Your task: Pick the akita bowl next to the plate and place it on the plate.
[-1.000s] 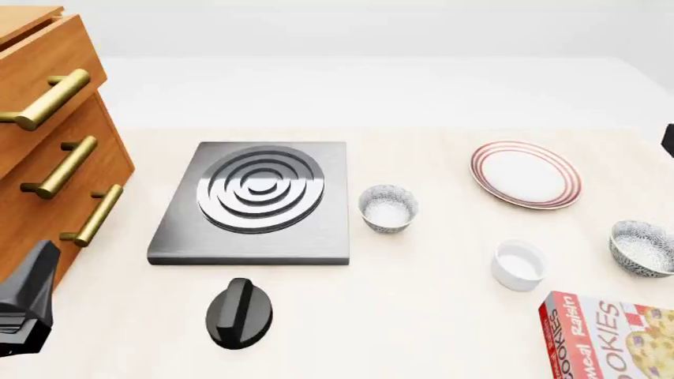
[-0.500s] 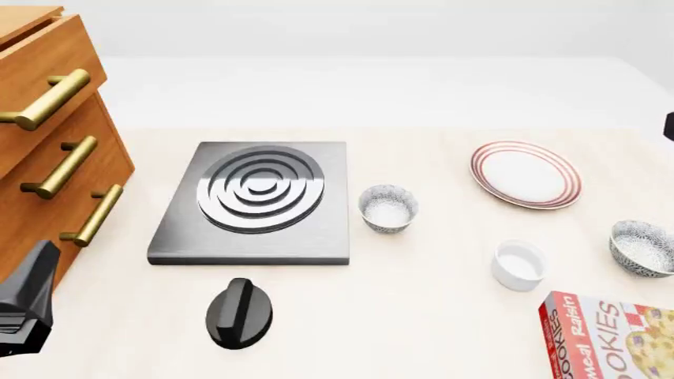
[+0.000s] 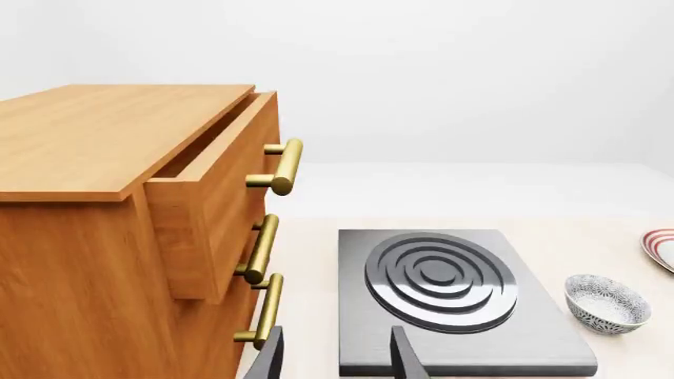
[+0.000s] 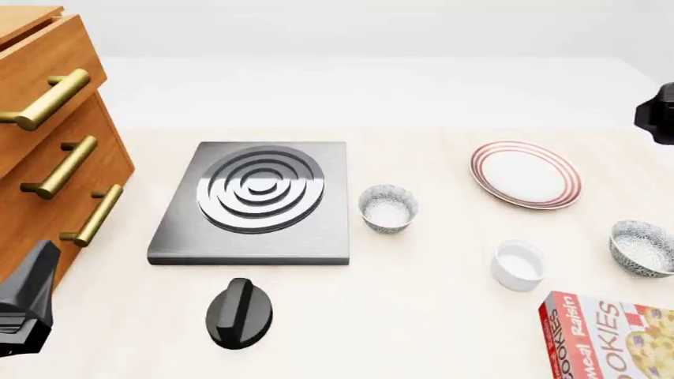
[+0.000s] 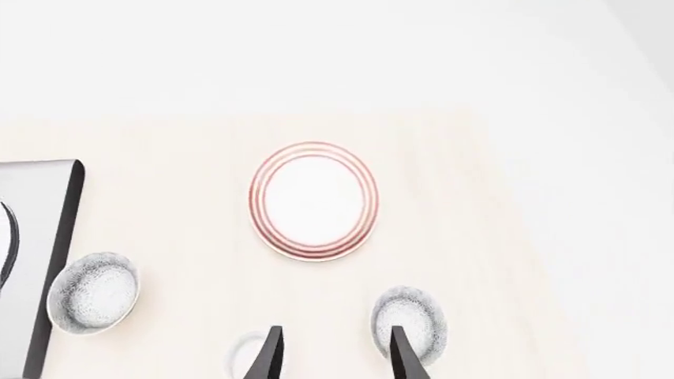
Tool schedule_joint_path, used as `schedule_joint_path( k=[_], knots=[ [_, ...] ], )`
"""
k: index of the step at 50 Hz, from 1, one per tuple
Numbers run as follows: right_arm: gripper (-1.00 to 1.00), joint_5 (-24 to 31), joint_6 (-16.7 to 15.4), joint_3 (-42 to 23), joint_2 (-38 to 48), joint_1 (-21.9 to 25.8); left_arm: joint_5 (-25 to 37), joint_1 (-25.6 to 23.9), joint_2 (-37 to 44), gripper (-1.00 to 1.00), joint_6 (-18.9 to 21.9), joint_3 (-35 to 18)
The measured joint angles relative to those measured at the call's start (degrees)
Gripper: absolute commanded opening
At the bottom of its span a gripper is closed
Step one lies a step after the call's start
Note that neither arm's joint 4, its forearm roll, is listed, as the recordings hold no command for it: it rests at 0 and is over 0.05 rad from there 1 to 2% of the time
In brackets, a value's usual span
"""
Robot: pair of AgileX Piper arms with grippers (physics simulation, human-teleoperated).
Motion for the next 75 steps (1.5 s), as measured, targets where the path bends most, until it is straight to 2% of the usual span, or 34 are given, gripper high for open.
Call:
schedule_joint_path(
  k=[25,52,75],
  knots=[
    [1.00,-8.78,-0.72,2.35,9.09,-1.38,0.00,0.00,0.00,1.00,0.00,0.00],
    [1.00,-19.44,-1.03,8.90,16.76,-3.22,0.00,0.00,0.00,1.00,0.00,0.00],
    [1.00,-25.29,-1.87,10.45,24.24,-5.82,0.00,0.00,0.00,1.00,0.00,0.00]
  ],
)
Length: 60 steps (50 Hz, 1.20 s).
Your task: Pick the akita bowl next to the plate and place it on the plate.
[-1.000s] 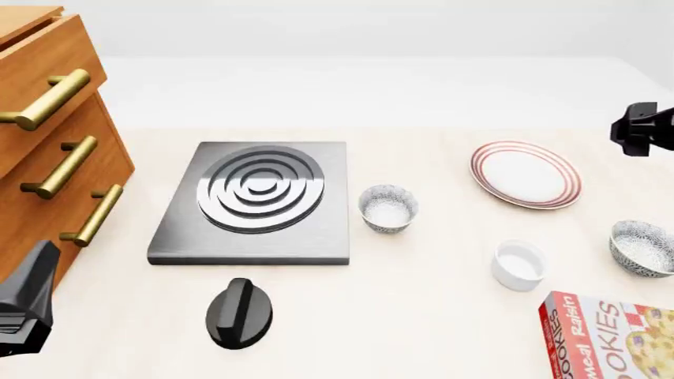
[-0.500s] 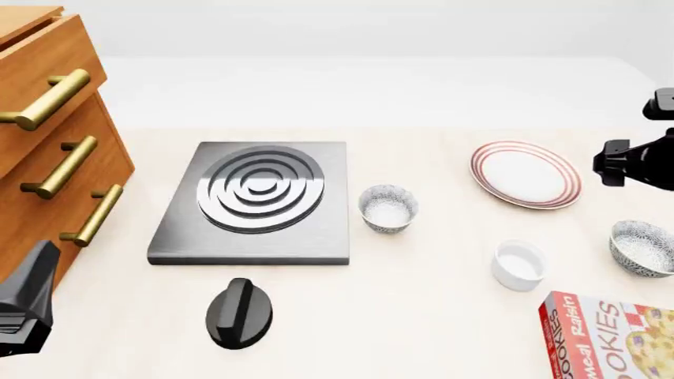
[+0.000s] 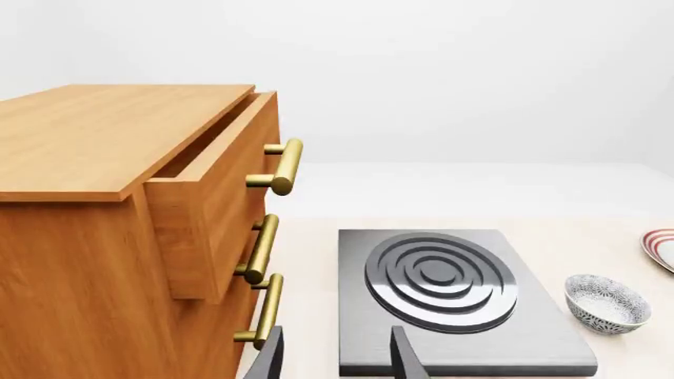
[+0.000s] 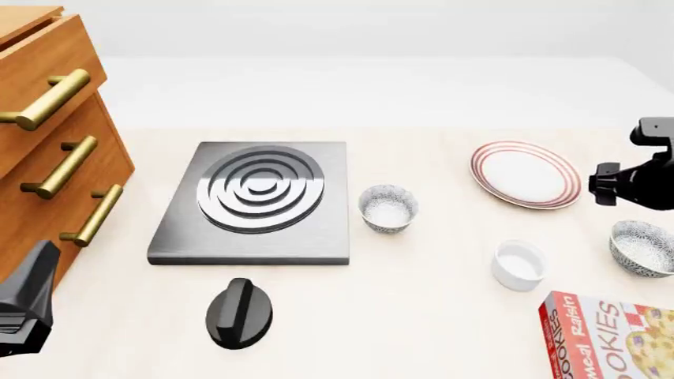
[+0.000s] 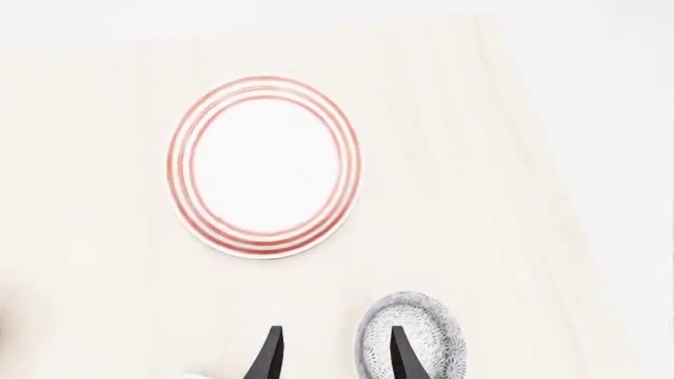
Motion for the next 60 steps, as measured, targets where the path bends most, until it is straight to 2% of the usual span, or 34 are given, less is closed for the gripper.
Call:
schedule_joint_path(
  k=[44,60],
  knots=[
    [1.00,-7.81,-0.39,3.26,9.70,-2.09,0.00,0.00,0.00,1.00,0.00,0.00],
    [1.00,-9.11,-0.30,3.43,12.14,-2.25,0.00,0.00,0.00,1.00,0.00,0.00]
  ],
)
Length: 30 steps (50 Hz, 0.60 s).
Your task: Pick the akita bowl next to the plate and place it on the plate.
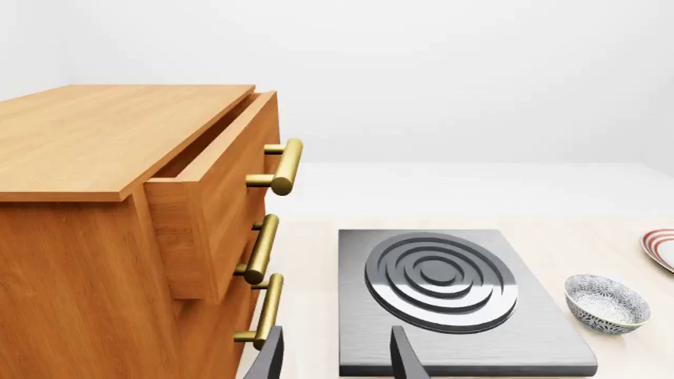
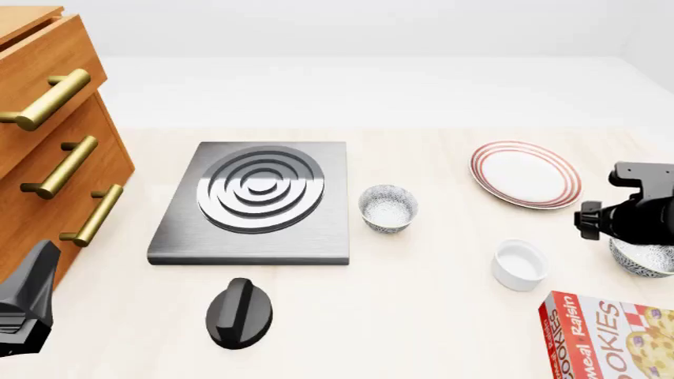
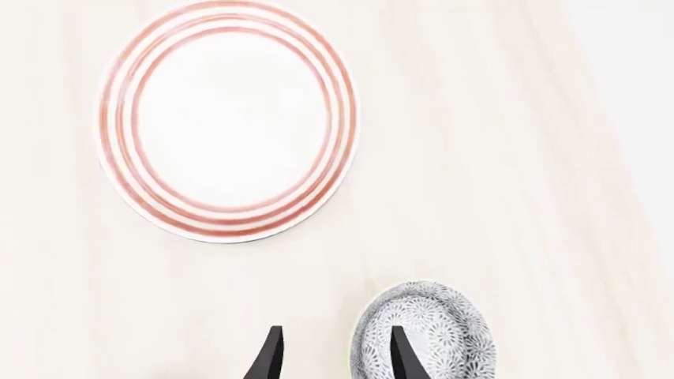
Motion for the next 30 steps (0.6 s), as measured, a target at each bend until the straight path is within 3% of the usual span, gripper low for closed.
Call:
schedule_joint_path(
  k=[30],
  knots=[
    [1.00,-5.54,-0.80,1.38,7.07,-1.12,0.00,0.00,0.00,1.00,0.00,0.00]
  ],
)
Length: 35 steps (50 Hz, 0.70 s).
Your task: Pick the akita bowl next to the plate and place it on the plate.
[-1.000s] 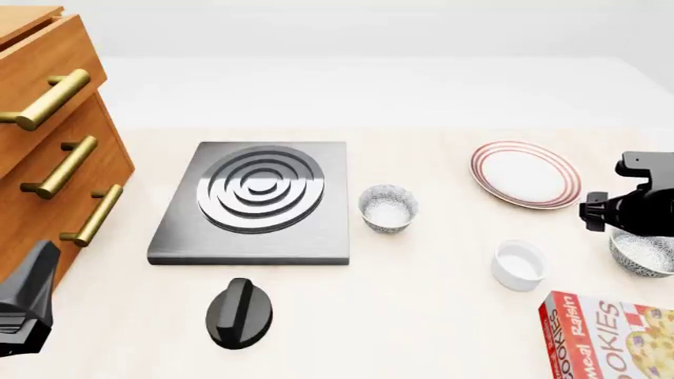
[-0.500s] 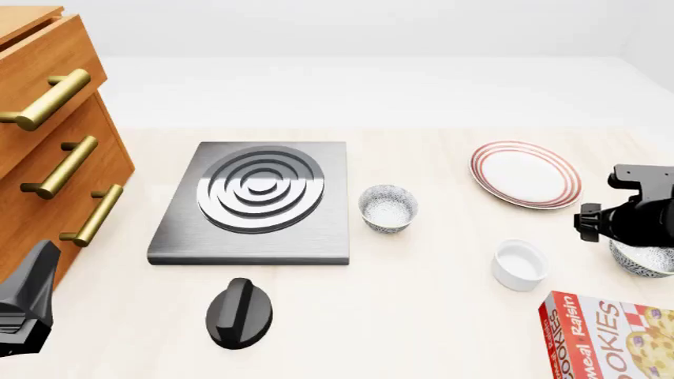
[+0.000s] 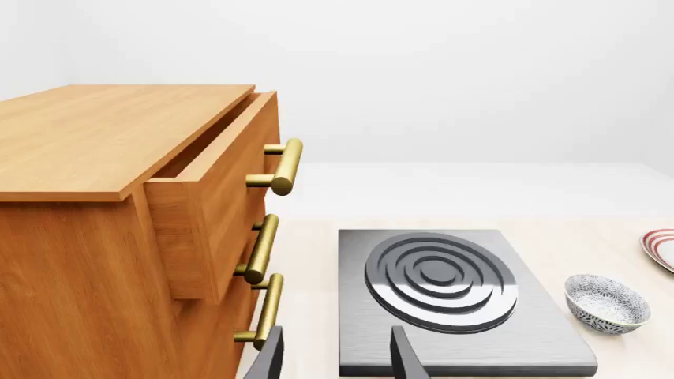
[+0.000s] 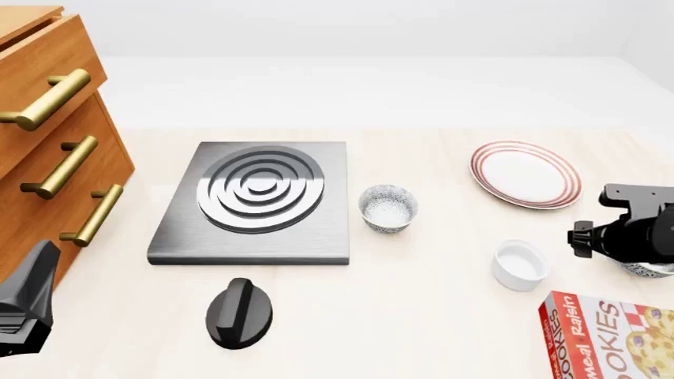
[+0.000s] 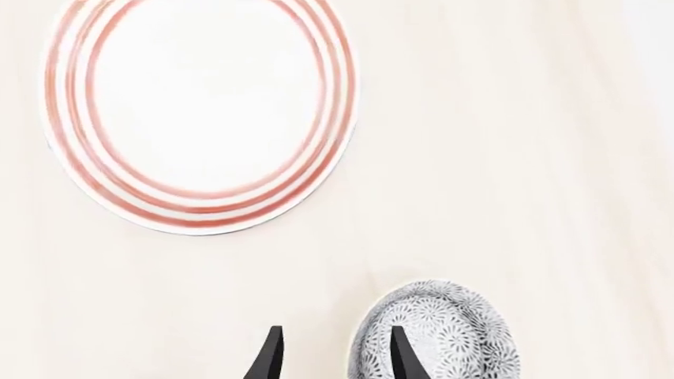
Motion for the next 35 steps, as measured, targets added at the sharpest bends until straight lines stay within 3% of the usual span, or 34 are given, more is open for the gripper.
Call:
schedule_joint_path(
  k=[15,16,35],
  knots=[
    [1.00,-1.85,-0.50,0.43,1.41,-1.26,0.00,0.00,0.00,1.00,0.00,0.00],
    [-1.00,-2.02,-0.49,0.51,1.41,-1.29,0.00,0.00,0.00,1.00,0.00,0.00],
    [-1.00,6.81,-2.57,0.20,-9.24,2.53,0.00,0.00,0.00,1.00,0.00,0.00]
  ],
)
